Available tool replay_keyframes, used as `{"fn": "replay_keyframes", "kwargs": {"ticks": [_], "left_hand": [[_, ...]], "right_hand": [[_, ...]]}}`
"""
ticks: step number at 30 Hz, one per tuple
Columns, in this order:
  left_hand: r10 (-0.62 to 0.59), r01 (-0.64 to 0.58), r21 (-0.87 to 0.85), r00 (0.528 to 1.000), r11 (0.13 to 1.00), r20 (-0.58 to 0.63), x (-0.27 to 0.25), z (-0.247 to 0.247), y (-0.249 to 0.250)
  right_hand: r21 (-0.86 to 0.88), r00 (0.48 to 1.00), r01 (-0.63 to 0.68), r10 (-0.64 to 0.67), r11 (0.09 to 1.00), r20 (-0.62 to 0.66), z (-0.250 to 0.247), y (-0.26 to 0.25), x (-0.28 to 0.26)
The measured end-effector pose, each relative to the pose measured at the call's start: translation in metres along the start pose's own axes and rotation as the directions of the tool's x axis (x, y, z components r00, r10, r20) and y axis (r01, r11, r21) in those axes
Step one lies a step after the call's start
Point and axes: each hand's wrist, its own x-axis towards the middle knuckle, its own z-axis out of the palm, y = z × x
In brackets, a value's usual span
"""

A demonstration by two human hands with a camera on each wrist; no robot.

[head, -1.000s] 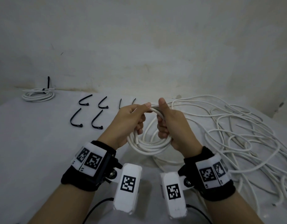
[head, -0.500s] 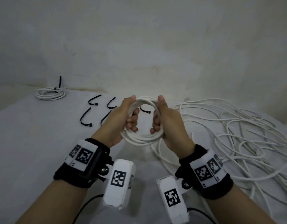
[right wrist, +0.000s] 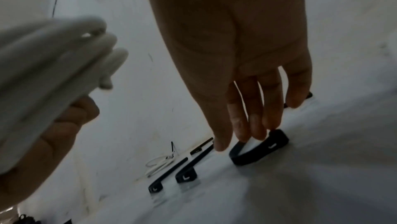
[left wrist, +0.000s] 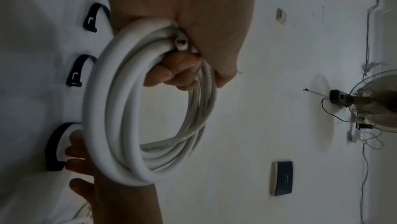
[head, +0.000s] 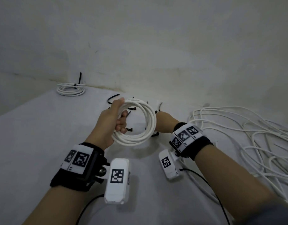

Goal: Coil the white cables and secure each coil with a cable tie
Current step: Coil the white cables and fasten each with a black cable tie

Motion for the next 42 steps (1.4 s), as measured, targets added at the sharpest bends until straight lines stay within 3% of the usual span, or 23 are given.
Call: {"fn": "replay_keyframes", "kwargs": {"ticks": [4,9,12,15,18,23,27,32,37,42], "left_hand": [[-0.004,0.004,-0.026,1.0,1.0,-0.016,0.0,-0.002,0.0],[-0.016,0.016,-0.038,1.0,0.999,-0.017,0.002,-0.003,-0.001],[-0.02,0.02,-0.013,1.0,1.0,0.0,0.002,-0.002,-0.004],[-0.023,0.023,0.004,0.999,1.0,0.033,0.002,0.0,-0.007],[-0.043,0.042,0.009,0.997,0.999,0.069,0.0,0.003,-0.009],[-0.064,0.057,0.068,0.992,0.996,0.112,-0.006,0.013,-0.012],[-0.081,0.061,0.133,0.986,0.989,0.144,-0.011,0.02,-0.015],[-0.033,0.0,0.176,0.982,0.984,0.185,-0.011,0.02,-0.018],[0.038,-0.08,0.194,0.976,0.978,0.214,-0.008,0.018,-0.021],[0.042,-0.105,0.23,0.964,0.968,0.261,-0.007,0.017,-0.023]], "right_hand": [[-0.205,0.997,0.028,-0.012,0.978,0.079,0.01,-0.007,0.015],[-0.135,0.998,-0.002,0.011,0.991,0.066,0.014,0.001,0.018],[0.168,0.997,-0.021,0.033,0.986,-0.068,0.004,0.007,0.001],[0.546,0.965,0.048,0.101,0.836,-0.24,-0.008,0.01,-0.023],[0.689,0.92,0.161,0.145,0.707,-0.364,-0.014,0.012,-0.037],[0.692,0.831,0.295,0.18,0.659,-0.526,-0.012,0.018,-0.047],[0.711,0.817,0.314,0.202,0.629,-0.54,-0.007,0.017,-0.05],[0.619,0.807,0.304,0.149,0.724,-0.571,-0.006,0.013,-0.05],[0.636,0.77,0.431,0.106,0.641,-0.629,-0.007,0.012,-0.054],[0.61,0.883,0.403,-0.117,0.682,-0.454,-0.015,0.01,-0.064]]}}
